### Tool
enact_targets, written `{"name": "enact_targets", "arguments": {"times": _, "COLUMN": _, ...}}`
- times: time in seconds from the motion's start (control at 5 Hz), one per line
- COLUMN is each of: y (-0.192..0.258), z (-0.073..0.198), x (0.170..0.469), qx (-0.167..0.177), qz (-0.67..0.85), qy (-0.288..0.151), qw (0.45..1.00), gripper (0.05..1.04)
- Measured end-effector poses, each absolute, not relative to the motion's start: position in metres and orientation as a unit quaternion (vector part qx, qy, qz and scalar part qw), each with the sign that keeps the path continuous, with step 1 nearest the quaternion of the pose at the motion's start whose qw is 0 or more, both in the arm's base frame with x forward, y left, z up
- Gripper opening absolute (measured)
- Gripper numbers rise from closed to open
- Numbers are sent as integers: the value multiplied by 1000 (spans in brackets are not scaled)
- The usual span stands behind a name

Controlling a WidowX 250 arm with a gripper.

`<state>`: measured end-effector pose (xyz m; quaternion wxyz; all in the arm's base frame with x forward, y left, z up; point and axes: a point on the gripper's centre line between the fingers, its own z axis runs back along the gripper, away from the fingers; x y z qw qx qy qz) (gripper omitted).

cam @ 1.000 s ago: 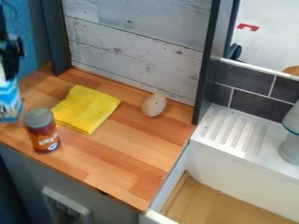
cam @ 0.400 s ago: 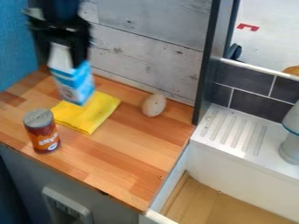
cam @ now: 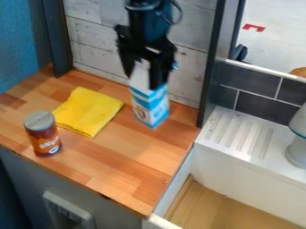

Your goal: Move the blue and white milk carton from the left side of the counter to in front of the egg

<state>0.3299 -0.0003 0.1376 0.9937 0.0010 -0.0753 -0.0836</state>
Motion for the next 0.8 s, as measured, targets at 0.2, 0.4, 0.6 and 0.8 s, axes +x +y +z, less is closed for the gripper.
{"name": "enact_targets", "arguments": {"times": 0.2, "y": -19, "z": 113, "x": 336, "qx": 2, "qz": -118, "qy": -15, "qw": 993, "gripper": 821}}
{"name": "enact_targets", "arguments": {"times": 0.4, "y": -17, "z": 101, "x": 330, "qx": 21, "qz": -116, "qy": 10, "qw": 993, "gripper": 821}}
{"name": "enact_targets", "arguments": {"times": 0.6, "y": -15, "z": 87, "x": 324, "qx": 24, "qz": -104, "qy": 21, "qw": 994, "gripper": 821}}
{"name": "enact_targets", "arguments": {"times": 0.8, "y": -15, "z": 80, "x": 326, "qx": 23, "qz": -105, "qy": 22, "qw": 994, "gripper": 821}}
